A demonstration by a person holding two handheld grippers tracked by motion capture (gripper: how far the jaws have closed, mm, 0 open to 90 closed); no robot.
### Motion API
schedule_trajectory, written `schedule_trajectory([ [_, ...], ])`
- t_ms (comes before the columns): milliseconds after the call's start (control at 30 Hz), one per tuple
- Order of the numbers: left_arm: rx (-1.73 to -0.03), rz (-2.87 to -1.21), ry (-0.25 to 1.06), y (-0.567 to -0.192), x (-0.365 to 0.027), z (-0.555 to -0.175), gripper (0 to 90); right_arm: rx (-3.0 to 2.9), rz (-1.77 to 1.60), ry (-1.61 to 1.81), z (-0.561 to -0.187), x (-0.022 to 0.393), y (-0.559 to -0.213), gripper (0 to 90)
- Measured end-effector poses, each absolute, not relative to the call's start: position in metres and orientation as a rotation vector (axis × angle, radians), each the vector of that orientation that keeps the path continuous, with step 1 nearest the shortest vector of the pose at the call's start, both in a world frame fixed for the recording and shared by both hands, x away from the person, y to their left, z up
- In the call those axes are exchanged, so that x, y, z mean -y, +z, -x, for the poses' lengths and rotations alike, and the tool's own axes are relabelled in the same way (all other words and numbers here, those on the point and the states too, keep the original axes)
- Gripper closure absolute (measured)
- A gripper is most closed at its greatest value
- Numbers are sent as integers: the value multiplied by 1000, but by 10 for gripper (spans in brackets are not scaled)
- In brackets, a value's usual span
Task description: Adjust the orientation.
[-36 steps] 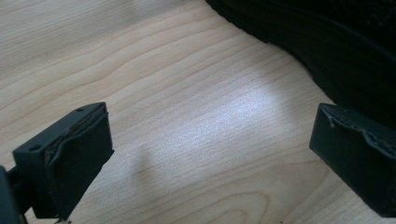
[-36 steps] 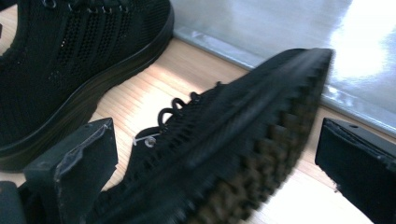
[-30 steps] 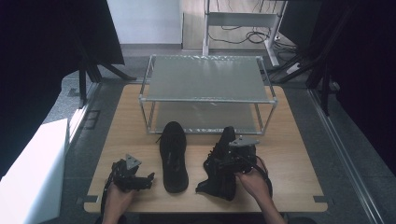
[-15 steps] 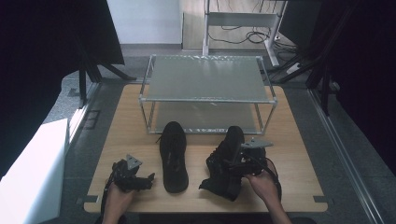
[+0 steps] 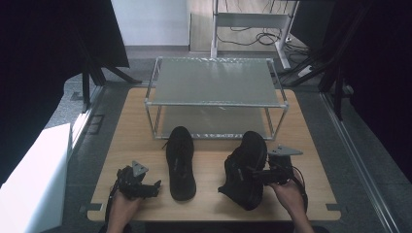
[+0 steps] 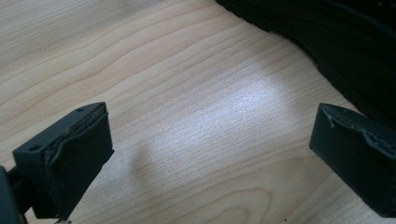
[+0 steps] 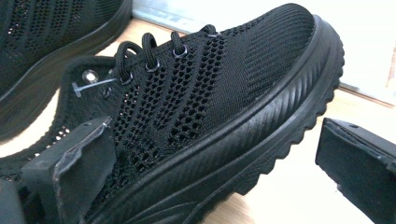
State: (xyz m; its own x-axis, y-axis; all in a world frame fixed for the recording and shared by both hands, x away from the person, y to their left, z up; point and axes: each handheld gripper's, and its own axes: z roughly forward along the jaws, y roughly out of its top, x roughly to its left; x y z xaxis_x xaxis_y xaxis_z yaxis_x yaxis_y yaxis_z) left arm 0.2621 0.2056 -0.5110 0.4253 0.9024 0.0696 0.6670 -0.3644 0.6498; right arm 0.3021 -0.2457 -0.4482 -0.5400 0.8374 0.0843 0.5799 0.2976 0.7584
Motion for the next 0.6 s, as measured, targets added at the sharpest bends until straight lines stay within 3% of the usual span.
schedule_trajectory([
  [600,-1331,-2145,543,-512,-204,-263,0,-2176,-1398,1010,-286,303,-464,0],
])
